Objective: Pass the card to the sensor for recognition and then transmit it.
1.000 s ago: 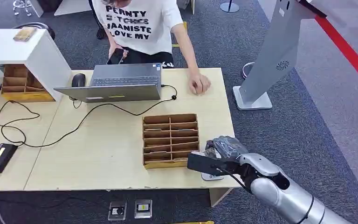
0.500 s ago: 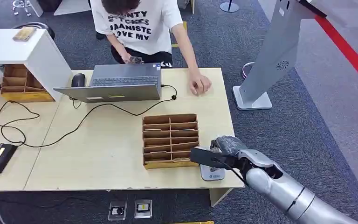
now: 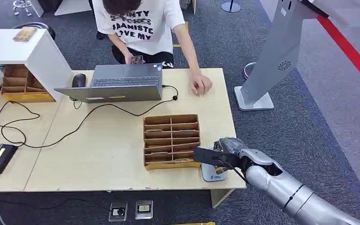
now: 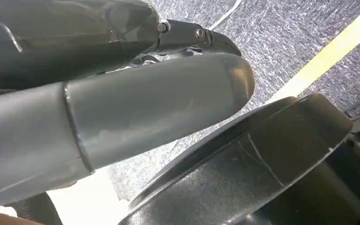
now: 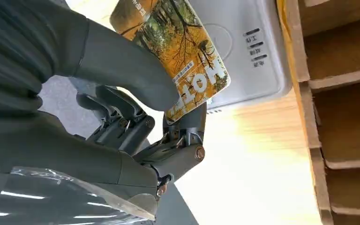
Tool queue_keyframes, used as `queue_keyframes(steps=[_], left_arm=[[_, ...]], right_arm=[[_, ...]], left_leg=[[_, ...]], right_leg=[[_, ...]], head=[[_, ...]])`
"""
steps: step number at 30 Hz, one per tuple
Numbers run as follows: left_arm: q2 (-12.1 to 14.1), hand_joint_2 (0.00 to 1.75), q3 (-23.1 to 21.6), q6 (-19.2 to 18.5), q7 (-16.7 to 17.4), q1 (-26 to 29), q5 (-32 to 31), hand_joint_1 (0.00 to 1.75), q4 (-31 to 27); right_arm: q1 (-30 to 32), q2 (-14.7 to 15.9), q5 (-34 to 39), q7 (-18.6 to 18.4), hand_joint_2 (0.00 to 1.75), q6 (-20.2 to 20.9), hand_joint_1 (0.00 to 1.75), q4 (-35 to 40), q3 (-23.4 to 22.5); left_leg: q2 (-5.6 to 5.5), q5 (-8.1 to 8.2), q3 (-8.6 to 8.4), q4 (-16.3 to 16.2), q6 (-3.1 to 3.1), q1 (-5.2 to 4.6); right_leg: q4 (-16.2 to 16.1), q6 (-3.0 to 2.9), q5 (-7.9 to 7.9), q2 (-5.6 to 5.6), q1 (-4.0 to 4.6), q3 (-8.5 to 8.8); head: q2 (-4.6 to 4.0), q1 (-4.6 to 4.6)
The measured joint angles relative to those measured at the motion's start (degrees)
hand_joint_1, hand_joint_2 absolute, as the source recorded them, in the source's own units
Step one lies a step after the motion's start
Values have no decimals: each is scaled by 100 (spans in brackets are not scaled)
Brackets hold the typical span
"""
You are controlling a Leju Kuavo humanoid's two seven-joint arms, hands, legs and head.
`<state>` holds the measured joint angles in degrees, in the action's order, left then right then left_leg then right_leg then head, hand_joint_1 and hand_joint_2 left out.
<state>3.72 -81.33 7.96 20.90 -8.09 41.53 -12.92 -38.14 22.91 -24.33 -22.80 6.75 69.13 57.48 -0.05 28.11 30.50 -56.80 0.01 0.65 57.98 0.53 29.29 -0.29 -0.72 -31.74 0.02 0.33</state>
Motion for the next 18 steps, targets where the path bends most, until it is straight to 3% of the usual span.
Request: queue_keyframes(steps=[18], left_arm=[[0, 0, 2, 7, 7, 5, 35, 0, 0]], right_arm=[[-76, -131, 48, 81, 175, -48, 175, -293, 96]], left_leg=[[0, 0, -4, 0, 0, 0]], right_leg=[[0, 0, 0, 2, 0, 2]], head=[[0, 0]])
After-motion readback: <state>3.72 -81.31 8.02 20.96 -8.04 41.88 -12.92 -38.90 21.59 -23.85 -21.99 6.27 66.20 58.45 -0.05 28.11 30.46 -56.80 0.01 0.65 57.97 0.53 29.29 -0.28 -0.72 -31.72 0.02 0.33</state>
